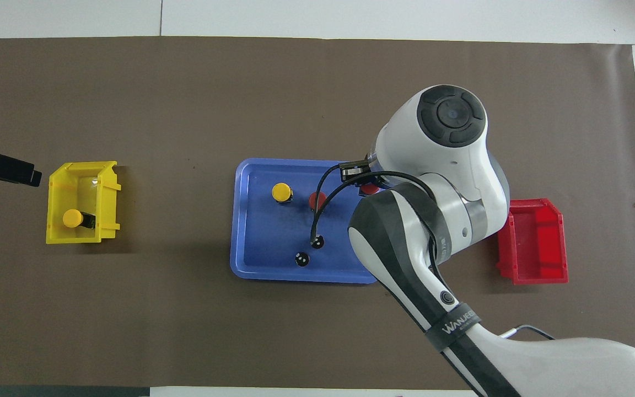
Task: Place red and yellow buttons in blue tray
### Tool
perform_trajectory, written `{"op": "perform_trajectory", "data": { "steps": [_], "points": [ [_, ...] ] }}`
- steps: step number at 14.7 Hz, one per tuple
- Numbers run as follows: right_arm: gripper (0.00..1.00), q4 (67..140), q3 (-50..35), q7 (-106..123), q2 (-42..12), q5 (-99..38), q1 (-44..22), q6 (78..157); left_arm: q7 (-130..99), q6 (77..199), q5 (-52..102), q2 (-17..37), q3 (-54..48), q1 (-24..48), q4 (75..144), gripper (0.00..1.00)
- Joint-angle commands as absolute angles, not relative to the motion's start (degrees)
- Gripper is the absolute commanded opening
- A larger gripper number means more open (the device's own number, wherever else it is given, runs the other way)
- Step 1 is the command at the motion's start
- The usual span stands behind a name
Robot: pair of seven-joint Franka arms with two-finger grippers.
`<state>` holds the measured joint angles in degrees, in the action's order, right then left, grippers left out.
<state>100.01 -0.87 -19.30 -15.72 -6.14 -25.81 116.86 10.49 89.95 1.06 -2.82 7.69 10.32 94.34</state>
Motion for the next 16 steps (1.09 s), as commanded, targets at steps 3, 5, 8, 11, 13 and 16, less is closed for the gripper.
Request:
{"op": "perform_trajectory", "data": {
  "steps": [3, 5, 8, 11, 13, 16],
  "points": [
    [0.30, 102.73, -0.62, -18.63, -16.35, -7.21, -26.02, 120.05, 11.78, 89.38, -0.62, -2.81, 7.12, 9.32, 93.87, 1.00],
    [0.31, 105.02, -0.62, -17.67, -16.35, -7.21, -26.10, 121.11, 11.87, 89.47, -0.62, -2.81, 7.03, 9.32, 93.78, 1.00],
    [0.32, 106.96, -0.62, -16.70, -16.35, -7.21, -26.10, 123.83, 11.78, 89.65, -0.62, -2.81, 7.12, 9.32, 93.69, 1.00],
    [0.35, 107.93, -0.62, -16.61, -16.61, -7.21, -26.28, 125.68, 11.78, 90.17, -0.62, -2.72, 7.12, 9.23, 93.78, 1.00],
    [0.38, 108.72, -0.62, -16.61, -16.44, -7.21, -26.28, 125.86, 11.86, 90.44, -0.62, -2.81, 7.12, 9.05, 93.95, 1.00],
    [0.77, 108.72, -0.62, -16.79, -16.44, -7.21, -26.28, 126.04, 12.57, 91.84, -0.62, -2.90, 7.03, 8.17, 94.66, 1.00]
  ]
}}
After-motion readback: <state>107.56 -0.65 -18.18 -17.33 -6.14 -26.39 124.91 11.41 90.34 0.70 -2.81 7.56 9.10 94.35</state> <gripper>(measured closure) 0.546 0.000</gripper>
